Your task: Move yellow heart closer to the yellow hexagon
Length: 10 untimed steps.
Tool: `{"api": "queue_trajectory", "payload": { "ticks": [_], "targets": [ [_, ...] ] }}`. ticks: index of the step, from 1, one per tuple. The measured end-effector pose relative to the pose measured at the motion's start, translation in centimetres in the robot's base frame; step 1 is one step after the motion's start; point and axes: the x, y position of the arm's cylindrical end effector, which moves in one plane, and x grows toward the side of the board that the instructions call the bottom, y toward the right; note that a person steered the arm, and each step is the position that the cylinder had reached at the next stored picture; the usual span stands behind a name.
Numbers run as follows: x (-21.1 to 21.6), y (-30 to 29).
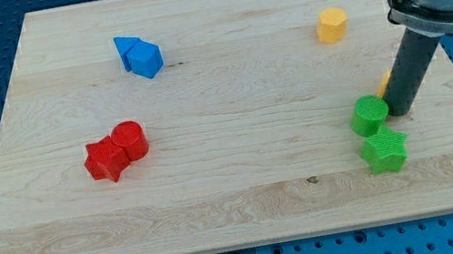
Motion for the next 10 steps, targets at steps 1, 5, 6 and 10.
{"api": "queue_trajectory", "payload": {
  "ticks": [1,5,6,10],
  "targets": [
    [-1.3,0.3],
    [-4.1,5.0],
    [-3.8,5.0],
    [-2.2,0.1]
  ]
}}
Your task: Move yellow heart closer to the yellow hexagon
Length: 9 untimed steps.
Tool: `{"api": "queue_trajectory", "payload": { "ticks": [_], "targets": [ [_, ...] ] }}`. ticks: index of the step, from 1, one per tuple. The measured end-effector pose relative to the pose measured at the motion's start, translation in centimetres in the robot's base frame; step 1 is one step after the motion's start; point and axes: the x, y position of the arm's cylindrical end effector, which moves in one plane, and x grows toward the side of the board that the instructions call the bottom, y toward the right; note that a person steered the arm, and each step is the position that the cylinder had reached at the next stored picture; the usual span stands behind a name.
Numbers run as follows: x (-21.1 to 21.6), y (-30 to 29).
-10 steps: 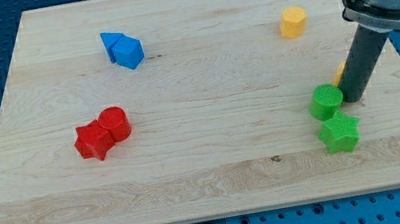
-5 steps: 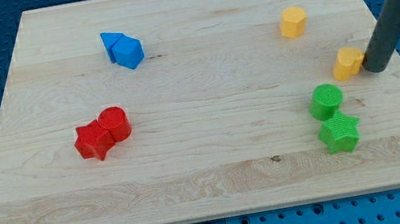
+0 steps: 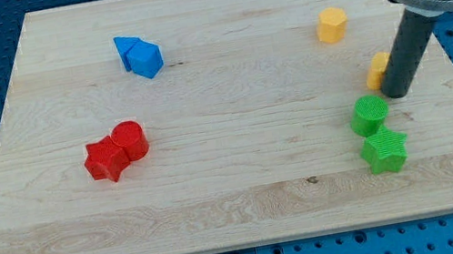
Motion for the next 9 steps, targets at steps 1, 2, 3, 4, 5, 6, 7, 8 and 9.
{"api": "queue_trajectory", "payload": {
  "ticks": [1,2,3,4,5,6,7,8,9],
  "targets": [
    [-0.7,-0.6],
    [-2.4,-0.6],
    [-2.5,-0.3],
    [-2.4,3.1],
    [-3.1,4.6],
    [-3.8,3.9],
    [-4.1,1.6],
    [-4.6,0.1],
    [-4.6,1.3]
  ]
}}
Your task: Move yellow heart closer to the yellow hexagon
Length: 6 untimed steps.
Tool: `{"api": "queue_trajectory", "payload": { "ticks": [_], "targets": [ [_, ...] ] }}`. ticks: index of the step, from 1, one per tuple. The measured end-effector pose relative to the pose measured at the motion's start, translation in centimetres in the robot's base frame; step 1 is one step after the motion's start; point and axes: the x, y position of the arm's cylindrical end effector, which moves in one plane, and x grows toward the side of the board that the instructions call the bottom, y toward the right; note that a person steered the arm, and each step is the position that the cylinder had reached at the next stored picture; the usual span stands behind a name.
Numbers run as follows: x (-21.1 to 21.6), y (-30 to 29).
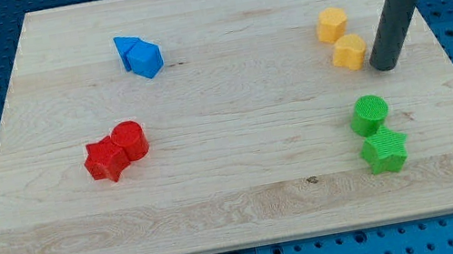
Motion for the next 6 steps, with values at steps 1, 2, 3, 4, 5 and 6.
{"api": "queue_trajectory", "payload": {
  "ticks": [1,2,3,4,5,6],
  "targets": [
    [0.0,-0.8],
    [0.0,-2.3],
    [0.0,-3.6],
    [-0.9,-3.9],
    [-1.6,-4.5],
    [-2.4,-4.7]
  ]
}}
